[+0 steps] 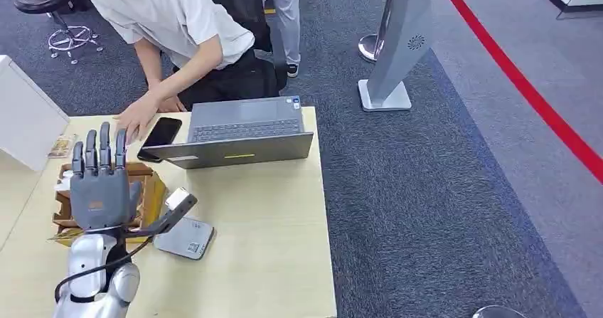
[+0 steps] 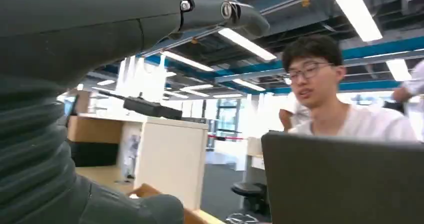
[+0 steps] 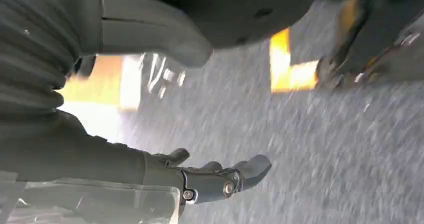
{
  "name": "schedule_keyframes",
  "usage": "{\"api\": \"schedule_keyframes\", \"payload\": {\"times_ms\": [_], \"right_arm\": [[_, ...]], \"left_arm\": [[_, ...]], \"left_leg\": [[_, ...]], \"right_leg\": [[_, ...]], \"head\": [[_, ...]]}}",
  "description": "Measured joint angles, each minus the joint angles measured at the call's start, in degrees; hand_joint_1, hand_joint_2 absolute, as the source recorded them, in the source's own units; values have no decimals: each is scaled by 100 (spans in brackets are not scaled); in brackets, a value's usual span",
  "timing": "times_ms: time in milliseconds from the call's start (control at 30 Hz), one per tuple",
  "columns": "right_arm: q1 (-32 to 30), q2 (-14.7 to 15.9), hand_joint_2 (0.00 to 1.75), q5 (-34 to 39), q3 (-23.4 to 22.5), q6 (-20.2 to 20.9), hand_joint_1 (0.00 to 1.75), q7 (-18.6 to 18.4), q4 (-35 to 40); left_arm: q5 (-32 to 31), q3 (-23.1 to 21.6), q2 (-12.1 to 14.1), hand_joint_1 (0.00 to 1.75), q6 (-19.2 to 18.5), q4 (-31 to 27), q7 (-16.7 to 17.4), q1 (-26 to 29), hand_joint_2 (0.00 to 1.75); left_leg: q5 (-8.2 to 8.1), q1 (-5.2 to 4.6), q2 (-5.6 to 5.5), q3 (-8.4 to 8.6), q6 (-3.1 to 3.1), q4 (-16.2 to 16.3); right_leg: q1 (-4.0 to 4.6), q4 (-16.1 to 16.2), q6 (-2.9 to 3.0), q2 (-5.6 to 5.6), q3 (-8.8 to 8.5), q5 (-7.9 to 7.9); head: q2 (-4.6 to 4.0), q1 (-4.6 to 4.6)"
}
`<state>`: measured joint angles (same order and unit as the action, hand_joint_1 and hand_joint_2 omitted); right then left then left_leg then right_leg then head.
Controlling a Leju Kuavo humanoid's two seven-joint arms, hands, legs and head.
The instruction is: Pass the card to the sensor for recognition and then transmit it.
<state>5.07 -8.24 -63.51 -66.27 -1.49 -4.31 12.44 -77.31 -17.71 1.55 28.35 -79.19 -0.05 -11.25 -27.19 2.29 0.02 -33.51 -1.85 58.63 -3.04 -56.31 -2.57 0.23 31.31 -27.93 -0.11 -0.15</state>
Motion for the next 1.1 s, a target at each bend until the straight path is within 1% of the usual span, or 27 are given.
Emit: {"api": "schedule_keyframes", "payload": {"times_ms": [33, 67, 100, 167, 233, 267, 500, 700, 967, 1100], "right_arm": [[8, 153, 175, 96, -81, 424, 0, -33, 110], [10, 233, 175, 133, -146, 701, 0, -37, 193], [4, 325, 175, 159, -196, 794, 0, -44, 303], [-19, 402, 175, 174, -282, 855, 0, -68, 431], [-38, 454, 175, 172, -332, 840, 0, -68, 529], [-42, 463, 175, 172, -354, 818, 0, -68, 559], [-45, 465, 175, 174, -417, 722, 0, -13, 599], [-33, 467, 175, 159, -417, 687, 0, 18, 597], [-52, 481, 175, 159, -417, 669, 0, 35, 599], [-65, 494, 175, 150, -417, 722, 0, 83, 605]], "left_arm": [[37, -68, 42, 0, 160, 31, -20, 83, 175], [74, -141, 78, 0, 342, 63, -37, 173, 175], [98, -179, 109, 0, 426, 85, -54, 248, 175], [116, -234, 144, 0, 485, 122, -68, 351, 175], [144, -279, 197, 0, 485, 140, -68, 404, 175], [157, -286, 223, 0, 481, 140, -68, 420, 175], [214, -323, 271, 0, 463, 138, -124, 537, 175], [216, -332, 323, 0, 467, 131, -133, 695, 175], [208, -332, 514, 0, 470, 59, -137, 1118, 175], [70, -332, 586, 0, 467, -35, -135, 1335, 175]], "left_leg": [[-3, -2, 1, 1, 5, 0], [-4, -4, 3, 2, 5, 0], [-3, -7, 3, 2, 6, 2], [-3, -7, 2, 1, 6, 5], [-3, -5, 3, 2, 6, 6], [-3, -5, 3, 2, 6, 6], [-3, 1, 3, 1, 6, 5], [-5, -2, 3, 0, 9, 5], [-6, 0, 3, 2, 9, 5], [-6, -1, 5, 1, 9, 5]], "right_leg": [[-2, 1, -1, 0, -2, 0], [-5, 1, -2, 4, -2, 1], [-8, 1, -3, 5, -2, 2], [-9, 2, -6, 3, -2, 4], [-7, 3, -6, 6, -2, 5], [-7, 2, -6, 7, -1, 5], [-1, 1, -5, 7, -1, 4], [-3, 2, -6, 7, -4, 4], [-1, 2, -6, 7, -1, 2], [-2, 2, -6, 8, -3, 1]], "head": [[0, 0], [0, 11], [0, 7], [0, 26], [0, 37], [0, 28], [0, 11], [0, 13], [0, 13], [0, 13]]}}
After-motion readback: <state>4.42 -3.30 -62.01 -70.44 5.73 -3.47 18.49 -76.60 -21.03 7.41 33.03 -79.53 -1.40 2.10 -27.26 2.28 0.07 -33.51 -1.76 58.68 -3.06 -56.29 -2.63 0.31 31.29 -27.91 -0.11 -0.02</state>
